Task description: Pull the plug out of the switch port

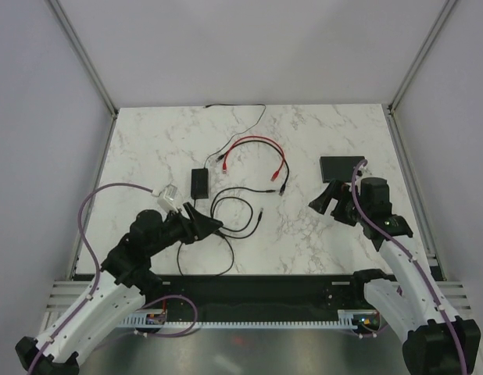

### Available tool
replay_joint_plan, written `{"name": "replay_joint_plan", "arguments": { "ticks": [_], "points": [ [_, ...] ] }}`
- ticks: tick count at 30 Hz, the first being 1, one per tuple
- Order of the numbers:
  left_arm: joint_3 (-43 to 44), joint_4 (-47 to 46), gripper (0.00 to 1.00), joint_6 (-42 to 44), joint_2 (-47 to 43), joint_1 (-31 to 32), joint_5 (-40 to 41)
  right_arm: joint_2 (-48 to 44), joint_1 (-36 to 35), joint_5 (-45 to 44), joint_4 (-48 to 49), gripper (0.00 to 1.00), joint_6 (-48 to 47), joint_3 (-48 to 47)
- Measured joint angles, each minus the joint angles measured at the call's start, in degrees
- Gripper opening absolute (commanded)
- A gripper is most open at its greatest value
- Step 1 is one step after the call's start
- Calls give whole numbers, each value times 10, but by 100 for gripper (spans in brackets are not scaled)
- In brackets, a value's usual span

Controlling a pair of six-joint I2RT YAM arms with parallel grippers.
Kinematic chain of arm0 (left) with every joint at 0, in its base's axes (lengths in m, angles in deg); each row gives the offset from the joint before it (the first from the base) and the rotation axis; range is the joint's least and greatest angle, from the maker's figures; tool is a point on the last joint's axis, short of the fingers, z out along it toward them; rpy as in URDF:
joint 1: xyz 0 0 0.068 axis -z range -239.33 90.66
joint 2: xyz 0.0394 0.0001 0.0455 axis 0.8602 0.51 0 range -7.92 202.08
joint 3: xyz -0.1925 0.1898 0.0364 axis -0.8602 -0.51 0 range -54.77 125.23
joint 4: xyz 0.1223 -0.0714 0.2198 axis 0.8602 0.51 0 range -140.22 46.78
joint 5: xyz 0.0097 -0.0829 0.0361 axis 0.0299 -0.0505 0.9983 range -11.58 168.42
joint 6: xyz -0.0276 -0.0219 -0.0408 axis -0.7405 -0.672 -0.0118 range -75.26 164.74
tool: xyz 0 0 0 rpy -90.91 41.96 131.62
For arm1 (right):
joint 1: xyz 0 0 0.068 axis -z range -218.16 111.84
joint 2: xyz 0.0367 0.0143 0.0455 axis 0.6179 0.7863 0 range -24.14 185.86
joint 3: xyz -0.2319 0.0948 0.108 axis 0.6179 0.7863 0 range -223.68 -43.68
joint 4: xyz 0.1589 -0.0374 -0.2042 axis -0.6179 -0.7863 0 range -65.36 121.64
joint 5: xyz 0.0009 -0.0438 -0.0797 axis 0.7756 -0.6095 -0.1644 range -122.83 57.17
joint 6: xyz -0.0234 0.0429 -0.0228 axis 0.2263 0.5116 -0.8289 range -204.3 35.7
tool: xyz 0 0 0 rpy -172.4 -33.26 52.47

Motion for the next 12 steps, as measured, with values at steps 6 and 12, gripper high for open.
{"name": "replay_joint_plan", "arguments": {
  "ticks": [6,12],
  "points": [
    [-81,10,76,-51,-141,0,-7,-44,0,7,14,98,66,105],
    [-149,11,76,-93,-246,0,-30,-155,0,6,47,98,130,199]
  ]
}}
